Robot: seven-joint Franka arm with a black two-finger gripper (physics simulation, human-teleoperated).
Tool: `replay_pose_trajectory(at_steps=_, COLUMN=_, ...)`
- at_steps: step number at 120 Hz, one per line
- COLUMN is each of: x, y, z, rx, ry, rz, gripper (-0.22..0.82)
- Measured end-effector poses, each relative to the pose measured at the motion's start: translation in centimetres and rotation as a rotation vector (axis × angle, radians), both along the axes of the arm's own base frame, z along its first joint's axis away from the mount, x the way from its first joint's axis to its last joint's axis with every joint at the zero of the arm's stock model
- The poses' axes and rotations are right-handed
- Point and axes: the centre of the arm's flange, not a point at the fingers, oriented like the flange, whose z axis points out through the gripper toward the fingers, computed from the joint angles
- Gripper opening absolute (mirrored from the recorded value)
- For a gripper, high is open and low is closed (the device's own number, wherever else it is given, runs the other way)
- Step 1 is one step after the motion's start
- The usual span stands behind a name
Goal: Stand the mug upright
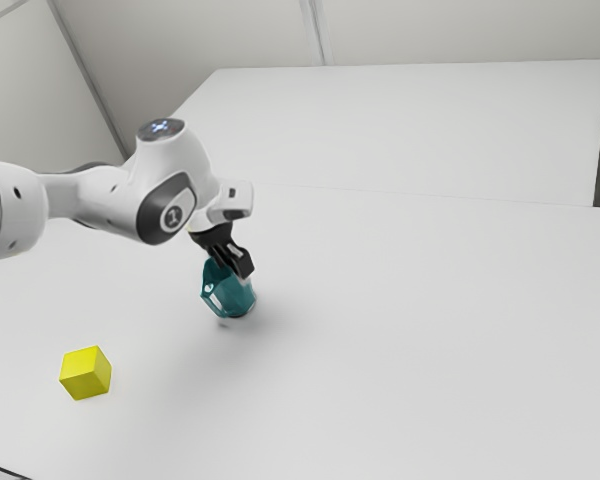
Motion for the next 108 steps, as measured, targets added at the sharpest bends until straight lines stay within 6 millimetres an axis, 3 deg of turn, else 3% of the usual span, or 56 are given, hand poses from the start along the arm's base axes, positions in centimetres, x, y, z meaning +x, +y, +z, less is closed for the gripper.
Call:
replay_pose_trajectory(at_steps=24, x=-0.5, y=-0.1, z=2.8, rx=-0.016, ry=-0.013, rz=0.007, gripper=0.35)
replay_pose_trajectory(at_steps=44, x=-0.5, y=0.5, z=6.8, rx=-0.027, ry=-0.031, rz=0.024, gripper=0.40)
replay_pose_trajectory(at_steps=70, x=4.4, y=-1.5, z=14.5, rx=-0.018, ry=-0.031, rz=0.040, gripper=0.53)
replay_pose_trajectory(at_steps=82, x=5.6, y=-2.4, z=17.3, rx=-0.023, ry=0.011, rz=0.058, gripper=0.56)
replay_pose_trajectory(at_steps=108, x=4.9, y=-0.5, z=18.4, rx=-0.034, ry=0.140, rz=0.136, gripper=0.59)
